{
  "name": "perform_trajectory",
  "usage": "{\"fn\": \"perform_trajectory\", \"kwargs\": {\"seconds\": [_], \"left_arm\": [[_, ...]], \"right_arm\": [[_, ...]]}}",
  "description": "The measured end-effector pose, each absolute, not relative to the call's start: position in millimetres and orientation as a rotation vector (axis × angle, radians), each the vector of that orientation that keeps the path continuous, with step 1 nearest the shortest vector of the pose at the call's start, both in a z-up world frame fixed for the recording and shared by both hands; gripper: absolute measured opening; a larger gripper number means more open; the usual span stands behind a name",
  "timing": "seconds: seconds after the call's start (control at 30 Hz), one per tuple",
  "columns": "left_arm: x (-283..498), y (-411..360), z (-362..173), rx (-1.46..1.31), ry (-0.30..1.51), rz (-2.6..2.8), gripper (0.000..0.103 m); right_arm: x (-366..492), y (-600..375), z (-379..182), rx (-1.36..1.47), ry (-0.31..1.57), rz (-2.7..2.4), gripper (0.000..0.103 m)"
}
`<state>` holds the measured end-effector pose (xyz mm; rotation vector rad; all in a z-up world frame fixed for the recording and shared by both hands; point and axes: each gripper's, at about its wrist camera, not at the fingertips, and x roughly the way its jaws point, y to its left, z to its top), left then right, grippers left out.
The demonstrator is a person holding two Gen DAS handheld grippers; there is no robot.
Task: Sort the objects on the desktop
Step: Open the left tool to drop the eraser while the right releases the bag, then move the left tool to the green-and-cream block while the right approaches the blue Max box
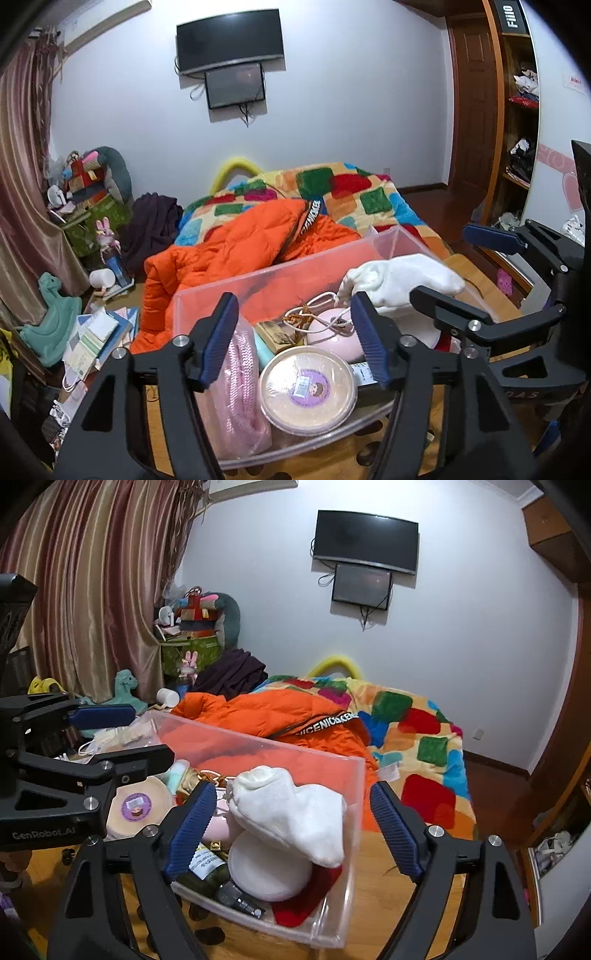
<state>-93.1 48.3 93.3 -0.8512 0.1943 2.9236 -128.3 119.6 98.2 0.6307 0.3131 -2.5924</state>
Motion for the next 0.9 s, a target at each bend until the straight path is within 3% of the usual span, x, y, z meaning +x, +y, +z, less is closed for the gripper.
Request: {"fn": "perform_trajectory", "kwargs": {"seconds": [0.23, 0.3, 0.37, 0.9], "left_arm": [[-69, 47, 108, -0.79, 0.204, 2.955, 0.07], [-62, 45, 110, -0.777, 0.203, 2.972, 0.083], [-54, 43, 110, -0.763, 0.199, 2.986, 0.085], [-18, 45, 78, -0.9, 0.145, 2.968, 0.086]], "right_arm": [[-107, 132, 109, 0.611, 0.273, -2.623, 0.097], [-99, 135, 110, 0.605, 0.276, -2.637, 0.097], [-92, 138, 110, 0.608, 0.278, -2.644, 0.098], [-62, 173, 77, 0.733, 0.224, -2.661, 0.099]]}}
